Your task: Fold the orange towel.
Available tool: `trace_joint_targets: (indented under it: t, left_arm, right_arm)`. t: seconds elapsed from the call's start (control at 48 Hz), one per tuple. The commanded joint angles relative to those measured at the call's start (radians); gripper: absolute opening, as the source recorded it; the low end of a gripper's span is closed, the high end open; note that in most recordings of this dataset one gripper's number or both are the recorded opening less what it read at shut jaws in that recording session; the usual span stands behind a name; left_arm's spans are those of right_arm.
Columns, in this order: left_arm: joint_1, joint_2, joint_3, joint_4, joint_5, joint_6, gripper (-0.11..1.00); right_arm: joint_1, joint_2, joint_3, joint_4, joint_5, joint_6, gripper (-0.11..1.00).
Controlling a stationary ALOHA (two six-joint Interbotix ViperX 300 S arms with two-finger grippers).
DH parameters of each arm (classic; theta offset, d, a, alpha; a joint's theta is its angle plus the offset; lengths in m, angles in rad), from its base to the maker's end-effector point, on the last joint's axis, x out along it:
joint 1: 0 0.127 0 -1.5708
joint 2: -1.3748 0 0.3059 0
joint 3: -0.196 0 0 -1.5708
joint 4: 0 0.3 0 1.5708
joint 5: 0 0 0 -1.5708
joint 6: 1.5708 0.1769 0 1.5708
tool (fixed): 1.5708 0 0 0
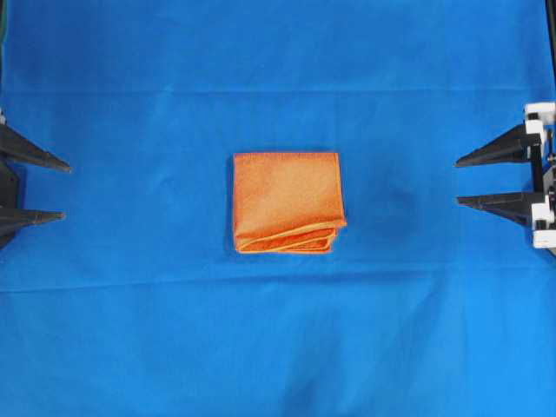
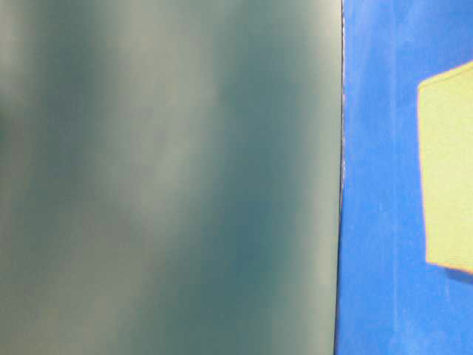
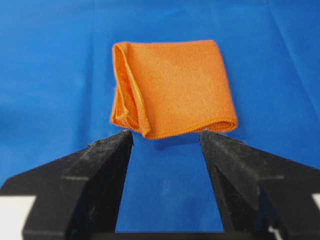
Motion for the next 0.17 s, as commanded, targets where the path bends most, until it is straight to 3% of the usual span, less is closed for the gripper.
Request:
trace_joint_targets:
  t: [0.0, 0.146]
  left_arm:
    - [0.003, 0.015, -0.008, -0.002, -0.015, -0.002, 0.65]
    - [0.003, 0.015, -0.008, -0.002, -0.017, -0.002, 0.65]
  right_arm:
    - [-0.005, 0.012, -0.006, 0.005, -0.023, 0.003, 0.61]
    - [-0.005, 0.018, -0.006, 0.008, -0.023, 0.003, 0.61]
